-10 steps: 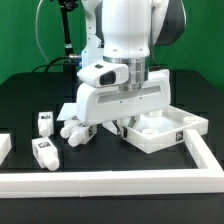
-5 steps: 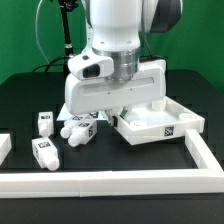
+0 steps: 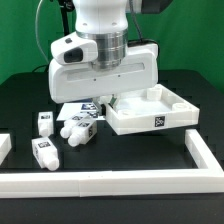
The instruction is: Assemble one leg
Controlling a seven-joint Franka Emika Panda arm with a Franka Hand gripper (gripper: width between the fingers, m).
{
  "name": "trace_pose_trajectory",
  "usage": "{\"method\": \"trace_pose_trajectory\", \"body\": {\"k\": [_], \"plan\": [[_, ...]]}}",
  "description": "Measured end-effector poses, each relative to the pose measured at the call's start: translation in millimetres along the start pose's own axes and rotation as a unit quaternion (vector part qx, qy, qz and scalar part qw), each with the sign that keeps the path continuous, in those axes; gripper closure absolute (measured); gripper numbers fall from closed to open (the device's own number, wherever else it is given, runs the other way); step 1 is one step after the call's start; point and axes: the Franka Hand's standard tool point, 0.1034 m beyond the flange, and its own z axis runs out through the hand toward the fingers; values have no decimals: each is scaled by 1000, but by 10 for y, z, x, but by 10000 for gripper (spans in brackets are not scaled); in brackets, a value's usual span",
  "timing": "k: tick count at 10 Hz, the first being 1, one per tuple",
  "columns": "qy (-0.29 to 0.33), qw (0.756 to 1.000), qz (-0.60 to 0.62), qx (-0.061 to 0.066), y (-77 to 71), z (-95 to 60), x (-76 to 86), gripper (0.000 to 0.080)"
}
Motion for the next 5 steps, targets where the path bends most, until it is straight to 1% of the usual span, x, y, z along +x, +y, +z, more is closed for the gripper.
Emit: {"method": "trace_pose_trajectory", "body": {"k": [1, 2, 3, 4, 5], "plan": [[-3, 1000, 12, 1, 9, 32, -12, 746], [-12, 997, 77, 4, 55, 119, -26, 746], [-31, 992, 124, 10, 98, 148, 22, 746], [-52, 984, 170, 25, 88, 148, 67, 746], [-47, 984, 169, 22, 98, 152, 184, 746]]}}
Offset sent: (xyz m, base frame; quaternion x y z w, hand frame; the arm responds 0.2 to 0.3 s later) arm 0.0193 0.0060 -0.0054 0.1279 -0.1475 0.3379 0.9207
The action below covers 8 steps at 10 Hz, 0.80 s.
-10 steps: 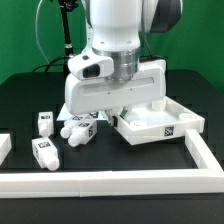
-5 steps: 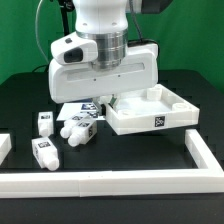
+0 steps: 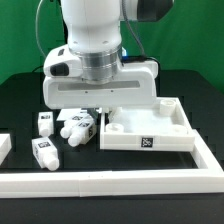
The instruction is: Assemble one leg
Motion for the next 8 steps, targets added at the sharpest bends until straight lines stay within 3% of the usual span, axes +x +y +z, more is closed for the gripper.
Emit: {"method": "trace_pose_trajectory", "body": {"k": [2, 6, 8], "plan": [[17, 1000, -7, -7, -16, 90, 89, 746], [11, 1000, -4, -6, 1, 122, 110, 746], [12, 1000, -4, -9, 30, 183, 448, 746]]}}
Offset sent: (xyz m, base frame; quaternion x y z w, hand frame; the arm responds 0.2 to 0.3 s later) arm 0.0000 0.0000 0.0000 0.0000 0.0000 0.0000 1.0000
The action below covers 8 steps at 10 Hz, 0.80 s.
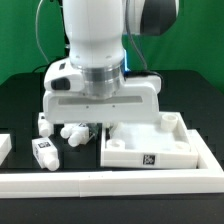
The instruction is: Assemble one leg
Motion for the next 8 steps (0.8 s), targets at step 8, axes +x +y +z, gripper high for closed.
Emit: {"method": "trace_pose_trajectory", "body": {"k": [8], "plan": [[19, 1000, 1, -4, -57, 16, 211, 746]]}}
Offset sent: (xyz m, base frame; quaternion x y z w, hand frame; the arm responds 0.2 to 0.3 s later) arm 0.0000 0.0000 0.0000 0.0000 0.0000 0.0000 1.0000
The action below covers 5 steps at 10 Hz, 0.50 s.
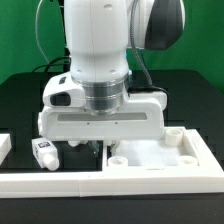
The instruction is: Assemble one leg
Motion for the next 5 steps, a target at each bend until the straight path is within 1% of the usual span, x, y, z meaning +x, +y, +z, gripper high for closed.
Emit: {"method": "trace_pose_trajectory", "body": {"k": [1, 3, 4, 5], "plan": [[-1, 1000, -2, -3, -7, 9, 18, 745], [-5, 1000, -6, -14, -4, 18, 20, 745], [-5, 1000, -6, -12, -2, 19, 18, 745], [-6, 1000, -6, -12, -4, 25, 17, 631]]}}
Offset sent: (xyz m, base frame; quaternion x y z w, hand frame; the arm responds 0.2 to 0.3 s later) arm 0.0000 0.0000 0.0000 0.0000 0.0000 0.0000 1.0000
